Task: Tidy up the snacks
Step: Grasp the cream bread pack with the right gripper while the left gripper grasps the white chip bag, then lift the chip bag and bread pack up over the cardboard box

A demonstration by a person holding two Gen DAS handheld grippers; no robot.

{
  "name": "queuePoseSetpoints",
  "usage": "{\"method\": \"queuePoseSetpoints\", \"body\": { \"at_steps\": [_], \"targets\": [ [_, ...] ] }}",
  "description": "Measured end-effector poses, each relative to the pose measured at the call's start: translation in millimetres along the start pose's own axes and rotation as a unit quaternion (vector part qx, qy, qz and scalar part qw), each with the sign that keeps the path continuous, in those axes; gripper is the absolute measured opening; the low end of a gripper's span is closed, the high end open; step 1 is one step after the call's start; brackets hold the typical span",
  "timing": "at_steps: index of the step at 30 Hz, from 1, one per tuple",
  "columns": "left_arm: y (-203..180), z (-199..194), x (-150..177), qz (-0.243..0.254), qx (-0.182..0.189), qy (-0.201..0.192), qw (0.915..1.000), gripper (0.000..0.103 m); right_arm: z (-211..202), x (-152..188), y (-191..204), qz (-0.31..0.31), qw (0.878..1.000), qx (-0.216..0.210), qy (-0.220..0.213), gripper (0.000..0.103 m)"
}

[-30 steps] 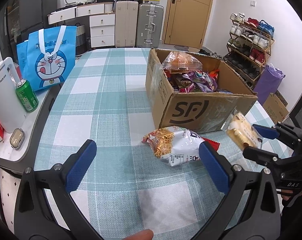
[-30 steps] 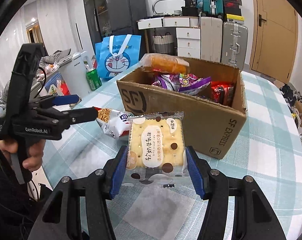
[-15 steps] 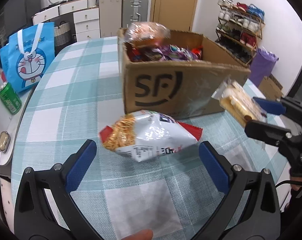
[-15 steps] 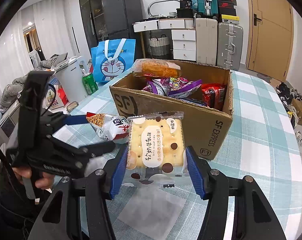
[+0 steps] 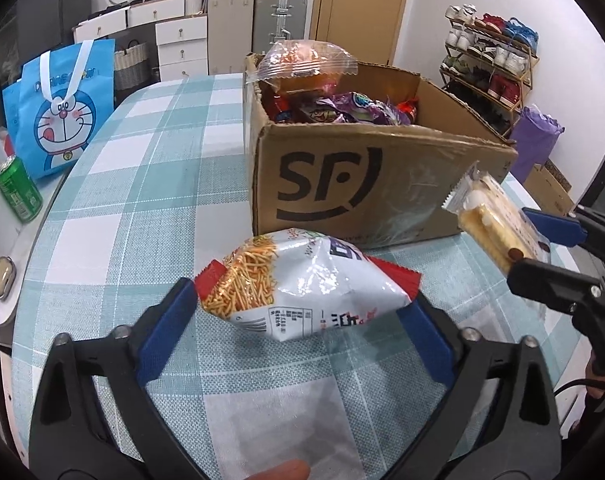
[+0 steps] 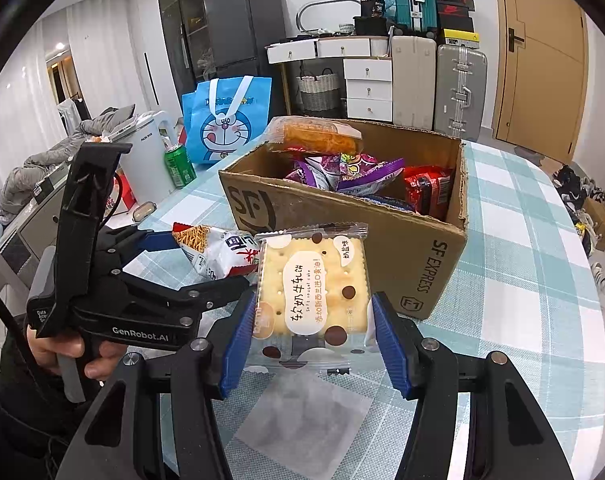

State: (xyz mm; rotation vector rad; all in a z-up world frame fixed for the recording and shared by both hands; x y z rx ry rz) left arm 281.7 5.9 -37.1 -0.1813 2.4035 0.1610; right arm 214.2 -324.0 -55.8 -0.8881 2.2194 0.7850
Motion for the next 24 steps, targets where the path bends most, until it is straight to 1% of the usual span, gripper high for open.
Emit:
{"method": "queuePoseSetpoints", "body": {
  "at_steps": [1,3,5,6,10,13,17,24],
  "targets": [
    [-1,0,0,0.003,0.001,0.001,1.0000,0.085,0,0,0,0.001,1.000,0.000,0.000,0.058],
    [-4,1,1,0.007,0.006,0.006,0.9999,0.076,0,0,0,0.001,1.000,0.000,0.000,0.058],
    [-7,-1,3,0.010,0.003,0.002,0.9999,0.074,0,0,0,0.000,1.000,0.000,0.000,0.058],
    [-7,-1,3,0.009,0.003,0.001,1.0000,0.071,-1,0,0,-0.001,1.000,0.000,0.000,0.058],
    [-5,-7,3,0.006,0.013,-0.011,0.9998,0.063,-1,0,0,-0.001,1.000,0.000,-0.002,0.058],
    [-4,-15,2,0.008,0.021,-0.025,0.9994,0.060,-1,-1,-1,-0.001,1.000,0.000,-0.004,0.058],
    [-6,-24,1,0.018,0.023,-0.040,0.9988,0.058,-4,0,1,-0.003,1.000,0.000,-0.007,0.058],
    [-12,-31,3,0.026,0.027,-0.046,0.9983,0.057,-6,-1,1,-0.005,1.000,0.000,-0.010,0.058]
  ]
}}
Point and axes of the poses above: each gripper's, at about its wrist camera, not at the fingertips, and z roughly the way its jaws point, y to its left, x to its underside, the point moved 2 cm from there along z, roughly the way its jaws point, and after that the axes turned 13 degrees about -x, right-handed, at the moved point
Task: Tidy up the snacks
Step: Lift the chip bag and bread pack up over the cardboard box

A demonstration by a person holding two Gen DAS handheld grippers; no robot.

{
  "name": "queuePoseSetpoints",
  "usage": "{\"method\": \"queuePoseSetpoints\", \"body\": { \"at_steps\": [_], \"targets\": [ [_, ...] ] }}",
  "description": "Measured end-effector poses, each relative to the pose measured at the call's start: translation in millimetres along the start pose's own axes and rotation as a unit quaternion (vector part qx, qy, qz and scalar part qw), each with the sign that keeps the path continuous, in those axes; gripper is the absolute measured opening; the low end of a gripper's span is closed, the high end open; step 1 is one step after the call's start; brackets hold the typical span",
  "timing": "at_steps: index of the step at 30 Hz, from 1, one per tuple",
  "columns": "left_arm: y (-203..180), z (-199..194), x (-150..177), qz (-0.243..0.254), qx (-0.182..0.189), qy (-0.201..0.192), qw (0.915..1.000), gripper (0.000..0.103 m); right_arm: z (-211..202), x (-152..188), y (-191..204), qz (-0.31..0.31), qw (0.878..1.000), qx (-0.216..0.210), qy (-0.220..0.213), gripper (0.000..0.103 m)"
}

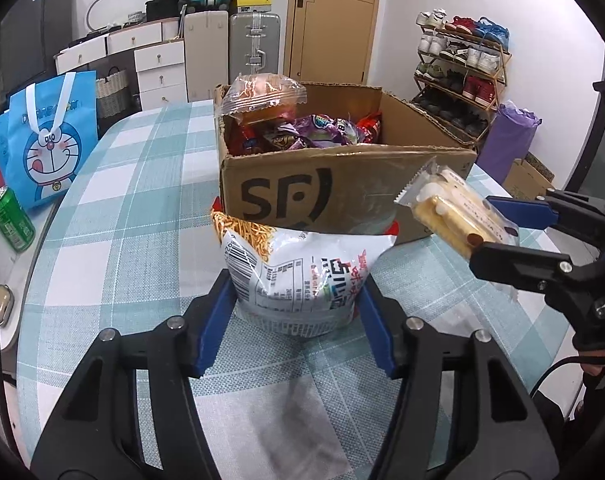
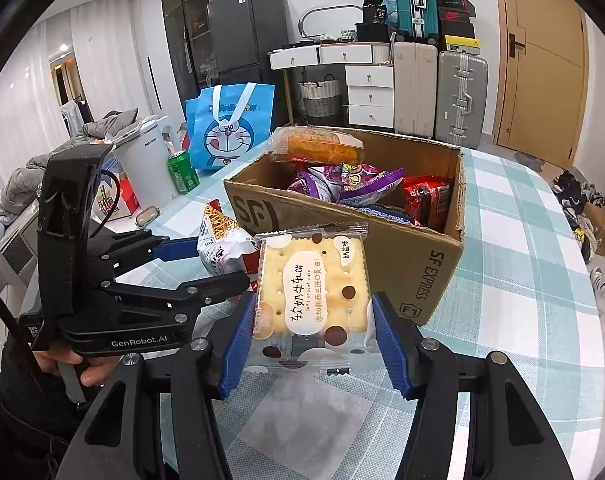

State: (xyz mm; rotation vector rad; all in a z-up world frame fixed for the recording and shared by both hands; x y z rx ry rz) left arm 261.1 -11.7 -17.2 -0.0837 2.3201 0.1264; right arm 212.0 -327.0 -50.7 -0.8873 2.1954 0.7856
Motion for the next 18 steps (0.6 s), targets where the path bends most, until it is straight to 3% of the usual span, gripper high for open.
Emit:
{"method": "queuePoseSetpoints", "body": {
  "at_steps": [10,18],
  "targets": [
    [4,-21,-5,-0.012,0.014,-0.018,0.9997,0.057,-8,-3,2,-0.002,1.000,-0.003,-0.017,0.058],
    [4,-66,-19,-0.020,0.033,-0.057,0.9976,0.057,-23,-9,5,-0.004,0.999,-0.008,-0.049,0.058]
  ]
}}
Point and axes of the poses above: each gripper's, at about its wrist camera, not at the fingertips, and z roughly the way its jaws point, y to its left, x to its underside, the point moved 2 cm from there along z, roughly the way its jaws point, and after that the axes turned 13 degrees about -x, right-handed, at the moved point
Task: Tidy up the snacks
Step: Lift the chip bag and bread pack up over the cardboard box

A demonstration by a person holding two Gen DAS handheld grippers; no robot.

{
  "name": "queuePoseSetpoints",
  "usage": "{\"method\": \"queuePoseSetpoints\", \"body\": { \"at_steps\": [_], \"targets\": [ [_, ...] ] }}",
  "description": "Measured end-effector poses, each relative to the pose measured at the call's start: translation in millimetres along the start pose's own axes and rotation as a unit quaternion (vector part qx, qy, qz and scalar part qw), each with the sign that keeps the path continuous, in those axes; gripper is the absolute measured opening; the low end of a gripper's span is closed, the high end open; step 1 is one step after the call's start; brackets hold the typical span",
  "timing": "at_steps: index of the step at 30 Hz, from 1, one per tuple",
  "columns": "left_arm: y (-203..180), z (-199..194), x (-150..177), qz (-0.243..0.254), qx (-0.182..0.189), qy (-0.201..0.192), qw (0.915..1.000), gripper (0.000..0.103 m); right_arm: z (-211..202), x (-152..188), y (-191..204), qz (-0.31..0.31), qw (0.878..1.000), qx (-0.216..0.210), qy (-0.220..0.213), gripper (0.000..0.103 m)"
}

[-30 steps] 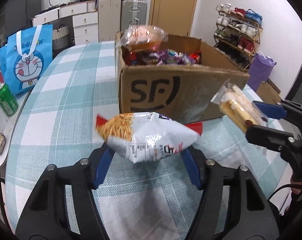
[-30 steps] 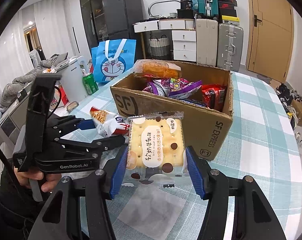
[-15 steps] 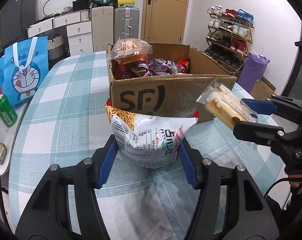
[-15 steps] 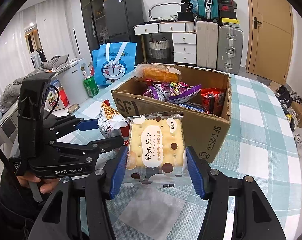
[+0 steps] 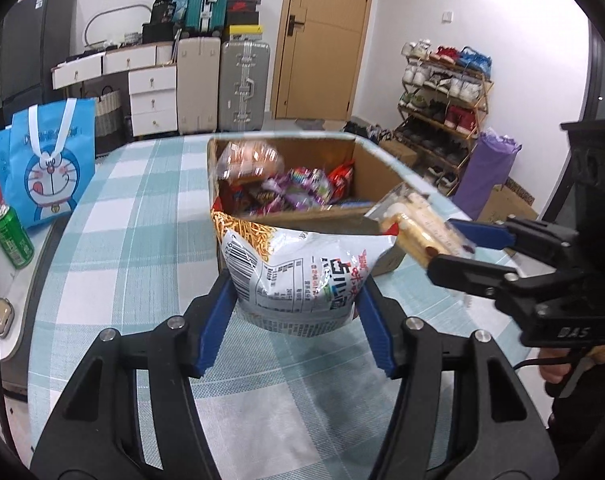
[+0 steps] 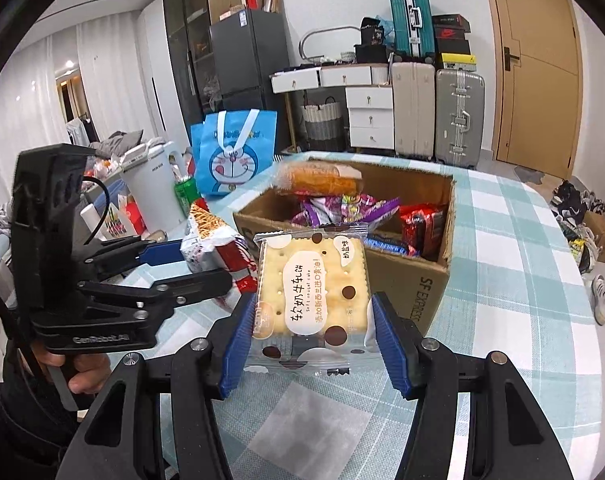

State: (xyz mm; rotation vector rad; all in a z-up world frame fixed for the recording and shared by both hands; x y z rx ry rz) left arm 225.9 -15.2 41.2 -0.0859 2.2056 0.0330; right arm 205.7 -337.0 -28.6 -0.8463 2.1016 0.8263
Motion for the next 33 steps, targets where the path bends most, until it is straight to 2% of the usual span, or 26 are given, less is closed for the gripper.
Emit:
{"method": "queuePoseSetpoints", "body": {
  "at_steps": [8,13,21,33],
  "targets": [
    [0,-28,-21,-0.005,0.004,-0.032,0.9995,0.057,-15,-8,-6,0.018,0.999,0.001,-0.035,0.058],
    [3,-29,-39,-0.019,0.004,-0.040,0.9990,0.057,-24,-14,-15,0.032,0.998,0.008,-0.059,0.058],
    [-2,-7,-70,-0.028,0.000,-0.031,0.9991,0.057,-17,-28,-35,0.047,0.997,0.017,-0.067,0.058],
    [-26,40,-105,-0.007,-0.013,-0.014,0.9998,0.057,10,-51,-63,0.083,0.994,0.012,-0.069,0.058]
  ]
}}
Point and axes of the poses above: each gripper's, at about its wrist camera, not at the fingertips, and z roughly the way its jaws point, y to its left, x to its underside, the point moved 2 cm from there along z, roughly the way its jaws point, and after that the axes turned 13 degrees about -x, right-handed, at the moved point
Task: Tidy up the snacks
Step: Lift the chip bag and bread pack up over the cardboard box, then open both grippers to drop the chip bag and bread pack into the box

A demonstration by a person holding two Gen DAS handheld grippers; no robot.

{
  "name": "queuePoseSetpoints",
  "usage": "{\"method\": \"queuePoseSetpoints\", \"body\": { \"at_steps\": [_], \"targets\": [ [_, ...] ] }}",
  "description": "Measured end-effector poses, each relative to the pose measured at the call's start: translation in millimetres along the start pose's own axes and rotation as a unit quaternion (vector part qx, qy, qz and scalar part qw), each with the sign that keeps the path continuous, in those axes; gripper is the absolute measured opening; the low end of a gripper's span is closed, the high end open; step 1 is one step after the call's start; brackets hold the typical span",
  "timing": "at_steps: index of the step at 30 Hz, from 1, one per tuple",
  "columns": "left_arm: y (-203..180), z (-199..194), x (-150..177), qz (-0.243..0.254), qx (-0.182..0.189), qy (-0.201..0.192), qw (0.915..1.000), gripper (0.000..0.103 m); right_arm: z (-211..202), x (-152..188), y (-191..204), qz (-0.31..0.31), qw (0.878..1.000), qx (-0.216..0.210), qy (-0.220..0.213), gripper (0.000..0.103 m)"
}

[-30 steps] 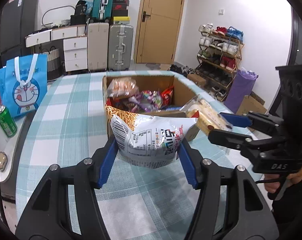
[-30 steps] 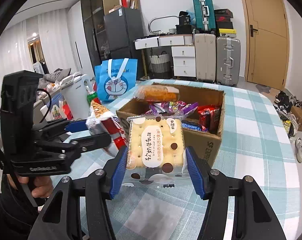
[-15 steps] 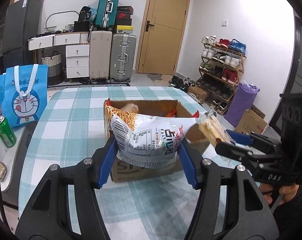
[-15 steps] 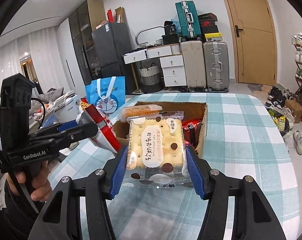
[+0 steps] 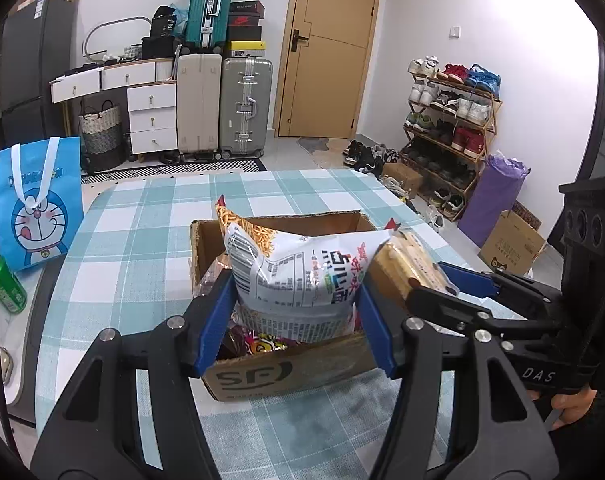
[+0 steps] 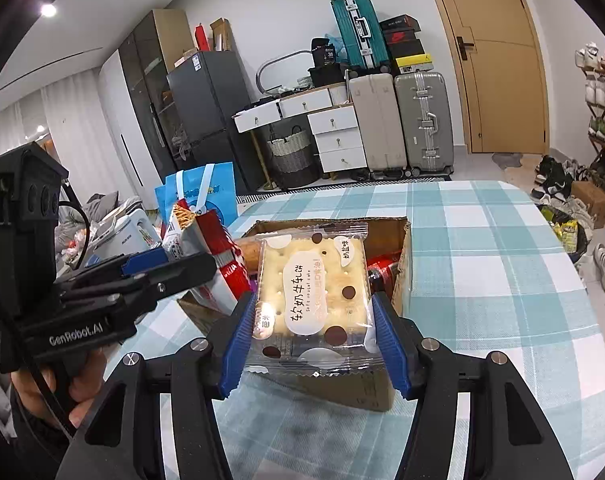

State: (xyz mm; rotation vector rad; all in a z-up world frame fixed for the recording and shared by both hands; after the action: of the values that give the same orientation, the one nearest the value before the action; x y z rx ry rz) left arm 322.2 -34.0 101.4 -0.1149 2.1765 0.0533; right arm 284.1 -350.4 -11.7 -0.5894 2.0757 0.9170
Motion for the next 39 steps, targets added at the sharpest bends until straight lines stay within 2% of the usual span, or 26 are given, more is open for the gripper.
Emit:
{"method": "queuePoseSetpoints", "body": {
  "at_steps": [8,23,33,39],
  "targets": [
    [0,19,-5,-0.002,0.000,0.010,0.9999,0.058,15,-1,-9,0.017,1.000,-0.005,0.008,0.058],
    [1,53,7,0.016,-0.008,0.025,0.9995,0.058,26,0,-21,0.036,0.999,-0.006,0.008,0.058],
    [-1,74,19,0.029,-0.011,0.036,0.9989,0.060,31,0,-17,0.031,0.999,0.001,0.014,0.058],
    [7,86,29,0.016,-0.005,0.045,0.9989,0.061,34,1,-13,0.020,1.000,0.007,0.021,0.058]
  ]
}}
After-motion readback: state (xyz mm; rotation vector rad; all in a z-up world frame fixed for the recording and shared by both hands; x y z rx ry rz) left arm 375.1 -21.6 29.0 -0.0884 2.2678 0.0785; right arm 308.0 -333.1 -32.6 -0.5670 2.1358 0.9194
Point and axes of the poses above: each gripper's, at about its wrist camera, not at the fingertips, and z roughly the way its jaws point, y to its left, x to its underside, the point moved 2 cm from there along z, roughly the way its jaws point, and after that the axes turned 13 degrees about -x, right-handed, at the moved point
